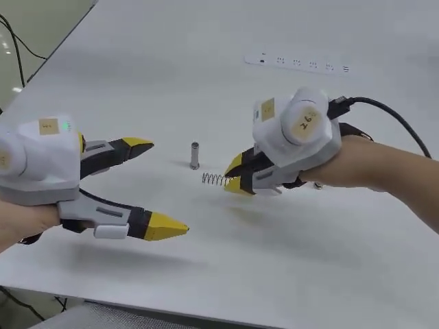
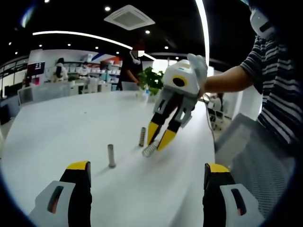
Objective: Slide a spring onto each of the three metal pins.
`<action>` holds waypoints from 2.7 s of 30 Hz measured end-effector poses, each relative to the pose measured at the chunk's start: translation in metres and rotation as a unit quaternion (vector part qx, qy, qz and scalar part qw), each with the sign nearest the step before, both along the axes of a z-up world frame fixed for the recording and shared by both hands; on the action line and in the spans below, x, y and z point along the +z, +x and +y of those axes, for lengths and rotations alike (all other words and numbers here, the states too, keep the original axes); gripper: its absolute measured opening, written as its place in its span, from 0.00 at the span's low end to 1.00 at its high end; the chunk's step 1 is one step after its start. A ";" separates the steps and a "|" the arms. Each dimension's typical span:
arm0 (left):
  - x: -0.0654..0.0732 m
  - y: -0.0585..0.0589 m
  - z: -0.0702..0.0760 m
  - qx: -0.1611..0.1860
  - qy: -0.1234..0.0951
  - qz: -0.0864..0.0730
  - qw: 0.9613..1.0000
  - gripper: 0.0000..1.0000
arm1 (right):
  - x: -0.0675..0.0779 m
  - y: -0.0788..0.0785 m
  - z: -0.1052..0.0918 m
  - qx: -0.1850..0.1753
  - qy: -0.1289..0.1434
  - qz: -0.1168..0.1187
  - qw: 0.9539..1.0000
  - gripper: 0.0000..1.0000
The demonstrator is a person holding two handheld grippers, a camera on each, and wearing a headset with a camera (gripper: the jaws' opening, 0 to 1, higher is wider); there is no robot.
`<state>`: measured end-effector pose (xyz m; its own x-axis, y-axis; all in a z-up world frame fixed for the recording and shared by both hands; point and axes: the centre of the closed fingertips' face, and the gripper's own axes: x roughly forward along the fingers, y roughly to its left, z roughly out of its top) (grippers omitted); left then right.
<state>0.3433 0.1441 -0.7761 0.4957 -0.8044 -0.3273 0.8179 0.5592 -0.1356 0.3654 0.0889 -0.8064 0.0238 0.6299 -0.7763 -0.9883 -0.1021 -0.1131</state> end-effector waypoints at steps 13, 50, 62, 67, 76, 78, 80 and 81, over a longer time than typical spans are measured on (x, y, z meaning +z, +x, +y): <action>0.002 -0.001 -0.009 -0.014 -0.002 0.001 1.000 0.91 | 0.015 -0.004 -0.026 -0.014 0.005 -0.006 1.000 0.07; 0.006 0.005 -0.070 -0.111 -0.022 0.008 0.994 0.37 | 0.016 -0.024 -0.034 -0.010 -0.011 -0.011 1.000 0.07; 0.006 0.001 -0.086 -0.132 -0.028 0.005 0.991 0.25 | 0.018 -0.028 -0.035 -0.010 -0.013 -0.015 1.000 0.07; 0.007 -0.001 -0.090 -0.138 -0.032 0.006 0.990 0.18 | 0.019 -0.031 -0.035 -0.009 -0.013 -0.015 1.000 0.07; 0.006 -0.006 -0.095 -0.149 -0.034 0.007 0.988 0.05 | 0.023 -0.033 -0.034 -0.004 -0.011 -0.017 1.000 0.07; 0.006 -0.006 -0.095 -0.149 -0.036 0.006 0.988 0.05 | 0.024 -0.033 -0.034 -0.004 -0.011 -0.018 1.000 0.07; 0.007 -0.006 -0.095 -0.150 -0.036 0.005 0.988 0.04 | 0.024 -0.033 -0.034 -0.004 -0.010 -0.018 1.000 0.07; 0.007 -0.007 -0.096 -0.152 -0.036 0.004 0.988 0.04 | 0.024 -0.034 -0.034 -0.004 -0.010 -0.018 1.000 0.07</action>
<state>0.3366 0.0483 -0.7695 0.2264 -0.9367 -0.2671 0.9452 0.2775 -0.1720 0.3318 0.0545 -0.7823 0.0563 0.6133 -0.7878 -0.9845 -0.0973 -0.1461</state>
